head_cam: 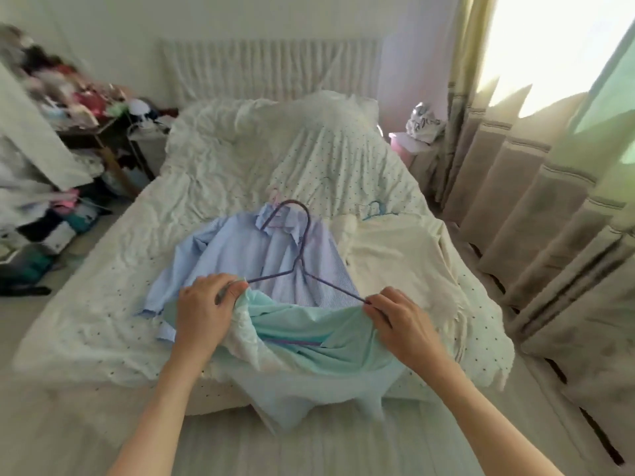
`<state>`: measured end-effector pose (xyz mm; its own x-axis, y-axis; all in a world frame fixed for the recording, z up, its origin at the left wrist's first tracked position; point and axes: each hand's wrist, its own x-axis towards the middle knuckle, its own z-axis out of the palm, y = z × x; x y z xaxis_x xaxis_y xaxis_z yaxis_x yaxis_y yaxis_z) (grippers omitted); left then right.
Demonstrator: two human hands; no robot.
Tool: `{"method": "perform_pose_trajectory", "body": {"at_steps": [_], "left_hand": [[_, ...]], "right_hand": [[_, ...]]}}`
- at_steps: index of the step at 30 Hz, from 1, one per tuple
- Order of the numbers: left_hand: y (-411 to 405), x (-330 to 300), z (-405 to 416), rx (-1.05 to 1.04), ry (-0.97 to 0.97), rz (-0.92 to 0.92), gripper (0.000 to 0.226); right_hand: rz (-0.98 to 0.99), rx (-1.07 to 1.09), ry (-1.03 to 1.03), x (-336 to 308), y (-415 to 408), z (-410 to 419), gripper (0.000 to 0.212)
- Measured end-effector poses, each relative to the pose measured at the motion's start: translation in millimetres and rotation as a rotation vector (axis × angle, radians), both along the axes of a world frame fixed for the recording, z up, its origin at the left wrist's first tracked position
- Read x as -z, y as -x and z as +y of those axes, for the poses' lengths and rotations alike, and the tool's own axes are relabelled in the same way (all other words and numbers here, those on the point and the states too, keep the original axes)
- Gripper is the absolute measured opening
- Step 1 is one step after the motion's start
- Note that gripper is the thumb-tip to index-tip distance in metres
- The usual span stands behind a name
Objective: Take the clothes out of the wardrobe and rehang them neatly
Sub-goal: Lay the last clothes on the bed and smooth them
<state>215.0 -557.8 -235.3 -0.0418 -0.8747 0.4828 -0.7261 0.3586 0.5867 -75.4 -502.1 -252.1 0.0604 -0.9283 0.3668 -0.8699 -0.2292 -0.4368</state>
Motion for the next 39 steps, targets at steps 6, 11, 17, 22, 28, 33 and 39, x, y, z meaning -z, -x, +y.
{"method": "perform_pose_trajectory", "body": {"at_steps": [6,11,17,22,28,33,39], "left_hand": [[-66.2,-57.4,-24.5,-0.301,0.178,0.004,0.043],[-134.2,-112.6,-55.0,-0.463,0.322,-0.044,0.04],[-196.5,-153.5,-115.7,-0.649,0.448,-0.103,0.036],[-263.7,-175.8,-191.3,-0.642,0.498,-0.18,0.026],[-338.4,-201.5,-297.8,-0.552,0.488,-0.18,0.027],[-359.8,-192.9,-380.2,-0.502,0.473,-0.186,0.023],[-377.3,-125.4,-486.6,-0.446,0.276,-0.182,0.023]], "right_hand": [[-0.075,-0.162,0.168,-65.4,-69.8,-83.5,0.032],[-0.231,-0.252,0.213,-109.1,-148.2,-143.6,0.022],[-0.348,-0.3,0.213,-131.4,-227.0,-215.6,0.015],[-0.428,-0.297,0.227,-136.8,-297.4,-289.6,0.015],[-0.466,-0.262,0.235,-151.9,-370.8,-386.9,0.016],[-0.459,-0.198,0.236,-142.6,-390.5,-461.0,0.015],[-0.42,-0.174,0.125,-84.8,-399.9,-559.0,0.015]]}}
